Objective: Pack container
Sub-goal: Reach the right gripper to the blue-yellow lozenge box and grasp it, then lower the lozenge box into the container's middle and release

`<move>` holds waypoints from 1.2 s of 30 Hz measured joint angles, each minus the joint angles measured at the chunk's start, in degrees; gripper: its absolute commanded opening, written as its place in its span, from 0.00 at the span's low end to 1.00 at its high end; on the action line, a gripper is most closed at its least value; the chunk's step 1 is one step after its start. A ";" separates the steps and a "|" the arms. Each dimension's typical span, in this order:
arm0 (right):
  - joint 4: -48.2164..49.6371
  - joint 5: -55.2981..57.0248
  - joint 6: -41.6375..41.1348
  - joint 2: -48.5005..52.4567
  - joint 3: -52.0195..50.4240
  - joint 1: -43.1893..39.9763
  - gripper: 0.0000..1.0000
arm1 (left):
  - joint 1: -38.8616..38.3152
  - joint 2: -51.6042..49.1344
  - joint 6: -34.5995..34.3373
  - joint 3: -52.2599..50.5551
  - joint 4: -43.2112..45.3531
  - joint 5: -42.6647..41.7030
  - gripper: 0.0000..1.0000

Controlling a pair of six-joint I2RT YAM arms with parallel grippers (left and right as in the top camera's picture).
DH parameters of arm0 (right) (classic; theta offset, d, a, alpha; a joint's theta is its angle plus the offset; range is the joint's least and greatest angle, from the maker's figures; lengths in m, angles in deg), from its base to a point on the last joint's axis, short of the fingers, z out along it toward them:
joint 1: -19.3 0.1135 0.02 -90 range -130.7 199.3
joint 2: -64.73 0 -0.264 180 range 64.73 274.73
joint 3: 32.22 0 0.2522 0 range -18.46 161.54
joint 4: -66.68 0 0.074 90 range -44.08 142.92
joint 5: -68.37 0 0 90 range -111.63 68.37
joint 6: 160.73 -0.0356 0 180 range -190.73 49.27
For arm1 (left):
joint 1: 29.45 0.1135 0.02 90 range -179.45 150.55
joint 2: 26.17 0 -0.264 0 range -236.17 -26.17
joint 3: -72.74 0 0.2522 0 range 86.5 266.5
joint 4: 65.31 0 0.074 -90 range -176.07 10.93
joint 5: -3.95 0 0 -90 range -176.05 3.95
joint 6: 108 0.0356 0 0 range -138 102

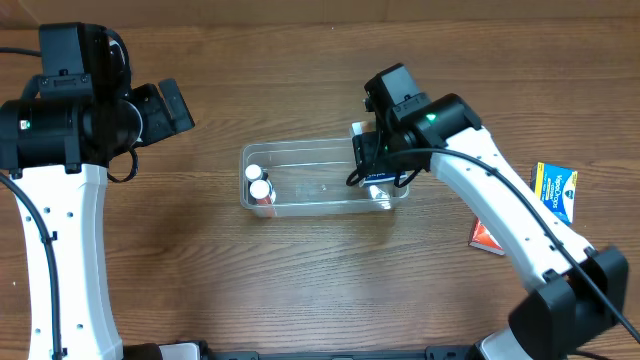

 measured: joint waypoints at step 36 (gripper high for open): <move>-6.29 10.93 -1.62 -8.15 15.93 -26.67 1.00 | 0.00 0.00 0.02 0.00 -0.35 0.00 1.00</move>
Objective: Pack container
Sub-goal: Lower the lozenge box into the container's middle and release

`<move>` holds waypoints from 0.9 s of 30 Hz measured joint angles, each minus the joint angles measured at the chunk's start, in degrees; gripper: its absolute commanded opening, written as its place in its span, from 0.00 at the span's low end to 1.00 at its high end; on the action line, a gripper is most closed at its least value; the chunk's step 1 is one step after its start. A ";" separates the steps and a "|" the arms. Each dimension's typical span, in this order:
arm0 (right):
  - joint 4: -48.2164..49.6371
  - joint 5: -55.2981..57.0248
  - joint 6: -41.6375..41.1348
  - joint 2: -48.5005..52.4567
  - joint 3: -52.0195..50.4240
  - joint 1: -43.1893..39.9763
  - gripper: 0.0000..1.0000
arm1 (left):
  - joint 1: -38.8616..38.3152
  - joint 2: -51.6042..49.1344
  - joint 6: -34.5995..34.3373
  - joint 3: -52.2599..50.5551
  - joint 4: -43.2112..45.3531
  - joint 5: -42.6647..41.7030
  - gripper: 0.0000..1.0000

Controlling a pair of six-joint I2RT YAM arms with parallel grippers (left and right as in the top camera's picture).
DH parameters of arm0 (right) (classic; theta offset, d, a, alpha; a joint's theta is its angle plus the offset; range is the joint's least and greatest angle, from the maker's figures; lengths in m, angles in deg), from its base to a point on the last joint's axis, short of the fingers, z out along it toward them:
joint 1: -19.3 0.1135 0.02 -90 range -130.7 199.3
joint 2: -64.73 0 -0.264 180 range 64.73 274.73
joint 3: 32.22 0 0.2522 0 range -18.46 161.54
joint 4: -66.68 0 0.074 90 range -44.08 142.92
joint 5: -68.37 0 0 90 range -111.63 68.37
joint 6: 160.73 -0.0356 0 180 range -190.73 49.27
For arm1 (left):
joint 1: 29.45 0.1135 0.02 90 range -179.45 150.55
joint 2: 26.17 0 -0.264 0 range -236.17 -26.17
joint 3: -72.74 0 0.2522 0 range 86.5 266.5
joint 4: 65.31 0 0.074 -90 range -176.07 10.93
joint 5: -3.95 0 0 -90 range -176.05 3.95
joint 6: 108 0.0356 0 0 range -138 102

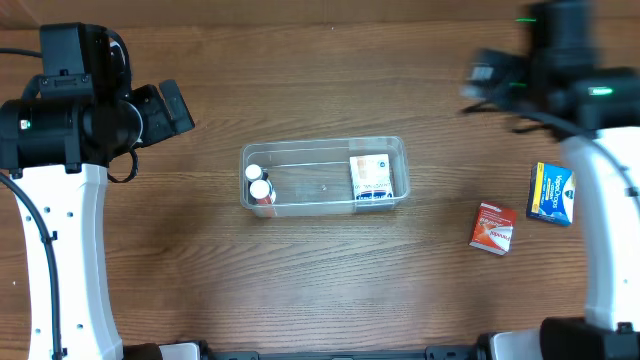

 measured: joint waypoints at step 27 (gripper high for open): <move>10.73 -8.44 15.02 29.55 -20.02 -30.10 0.97 | 0.00 0.00 -0.02 0.00 0.61 0.00 1.00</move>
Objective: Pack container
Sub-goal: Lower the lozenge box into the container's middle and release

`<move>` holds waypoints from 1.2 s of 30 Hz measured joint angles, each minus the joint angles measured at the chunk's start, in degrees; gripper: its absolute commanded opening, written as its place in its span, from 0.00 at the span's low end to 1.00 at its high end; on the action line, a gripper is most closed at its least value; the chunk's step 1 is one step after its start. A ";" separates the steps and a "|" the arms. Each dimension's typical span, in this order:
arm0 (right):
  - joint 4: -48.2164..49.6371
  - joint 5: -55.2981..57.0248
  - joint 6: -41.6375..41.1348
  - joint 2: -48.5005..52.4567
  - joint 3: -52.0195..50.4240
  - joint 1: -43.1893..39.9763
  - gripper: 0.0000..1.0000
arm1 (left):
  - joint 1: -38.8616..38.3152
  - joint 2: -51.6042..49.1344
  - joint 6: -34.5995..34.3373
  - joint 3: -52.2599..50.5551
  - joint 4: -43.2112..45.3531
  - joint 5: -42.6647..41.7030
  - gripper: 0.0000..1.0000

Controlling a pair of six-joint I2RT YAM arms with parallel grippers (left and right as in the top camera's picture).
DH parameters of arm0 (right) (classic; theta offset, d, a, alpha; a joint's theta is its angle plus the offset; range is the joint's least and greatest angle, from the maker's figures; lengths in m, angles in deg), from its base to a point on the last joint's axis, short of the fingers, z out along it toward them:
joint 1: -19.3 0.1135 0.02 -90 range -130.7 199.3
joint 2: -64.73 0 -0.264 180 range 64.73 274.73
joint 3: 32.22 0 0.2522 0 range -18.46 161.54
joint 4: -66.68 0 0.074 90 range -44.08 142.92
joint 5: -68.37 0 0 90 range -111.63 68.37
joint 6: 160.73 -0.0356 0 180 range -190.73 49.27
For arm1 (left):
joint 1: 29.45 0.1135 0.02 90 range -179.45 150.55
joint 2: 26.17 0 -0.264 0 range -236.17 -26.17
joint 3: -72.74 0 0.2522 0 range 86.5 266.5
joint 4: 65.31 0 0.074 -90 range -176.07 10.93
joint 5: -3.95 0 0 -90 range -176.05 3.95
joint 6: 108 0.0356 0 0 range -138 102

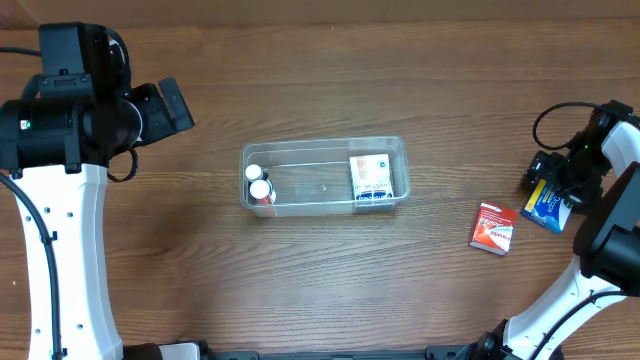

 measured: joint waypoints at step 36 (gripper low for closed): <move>0.35 -8.26 -19.58 -10.73 11.39 64.26 0.67 | 0.00 0.00 0.52 0.00 -0.66 0.00 1.00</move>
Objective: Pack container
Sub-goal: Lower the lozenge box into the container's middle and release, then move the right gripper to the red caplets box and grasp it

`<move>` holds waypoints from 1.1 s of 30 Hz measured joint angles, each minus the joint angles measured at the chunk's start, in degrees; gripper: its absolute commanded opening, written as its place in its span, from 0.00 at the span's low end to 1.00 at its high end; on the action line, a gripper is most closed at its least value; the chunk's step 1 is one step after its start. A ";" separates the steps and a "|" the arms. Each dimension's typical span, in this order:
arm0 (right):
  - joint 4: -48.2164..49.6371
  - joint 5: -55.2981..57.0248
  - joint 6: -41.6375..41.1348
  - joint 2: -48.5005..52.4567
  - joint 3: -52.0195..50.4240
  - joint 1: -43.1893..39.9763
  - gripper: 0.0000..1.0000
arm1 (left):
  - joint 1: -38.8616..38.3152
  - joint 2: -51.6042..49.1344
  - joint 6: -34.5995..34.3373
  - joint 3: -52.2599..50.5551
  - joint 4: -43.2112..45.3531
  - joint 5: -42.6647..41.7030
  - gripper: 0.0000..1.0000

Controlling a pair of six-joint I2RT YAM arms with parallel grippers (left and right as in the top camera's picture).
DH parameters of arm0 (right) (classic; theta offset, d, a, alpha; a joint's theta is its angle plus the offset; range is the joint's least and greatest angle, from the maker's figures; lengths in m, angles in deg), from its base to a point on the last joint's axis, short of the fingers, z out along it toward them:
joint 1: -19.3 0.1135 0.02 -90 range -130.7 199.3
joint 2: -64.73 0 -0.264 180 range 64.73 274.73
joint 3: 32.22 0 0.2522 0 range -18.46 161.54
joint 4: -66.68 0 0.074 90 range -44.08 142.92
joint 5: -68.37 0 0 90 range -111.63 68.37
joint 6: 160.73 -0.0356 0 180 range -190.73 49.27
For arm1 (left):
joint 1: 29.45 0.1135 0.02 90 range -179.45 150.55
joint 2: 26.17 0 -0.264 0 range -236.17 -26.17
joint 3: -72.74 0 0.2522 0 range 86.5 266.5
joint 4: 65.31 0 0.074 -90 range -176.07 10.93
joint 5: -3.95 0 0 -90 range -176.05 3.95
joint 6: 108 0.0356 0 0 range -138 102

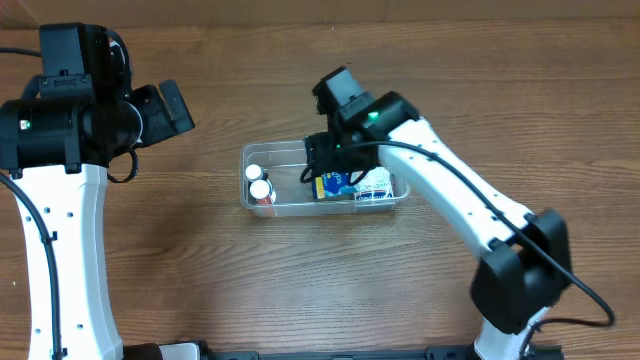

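A clear plastic container lies at the table's middle. Two white-capped bottles stand at its left end and a white box lies at its right end. My right gripper reaches down into the container's middle, shut on a blue and yellow box that shows just below it. Its fingers are hidden under the wrist. My left gripper hangs at the far left, well away from the container, and its jaws cannot be made out.
The right arm stretches from the container to the front right and covers the table beneath it. The left arm stands along the left edge. No red box shows in this view.
My right gripper was at the blue and yellow box on the table's far right. Now it is inside the container with that box. The left arm has not moved.
My right gripper was first at the container's right end over the white box. Then the white box lay in the container and the arm was up at the far right. Then it was at the blue and yellow box, which is now in the container.
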 measured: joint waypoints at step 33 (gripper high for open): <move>-22.51 11.93 -2.56 -14.60 8.37 -39.76 1.00 | 0.00 0.00 0.79 0.00 -0.42 0.26 1.00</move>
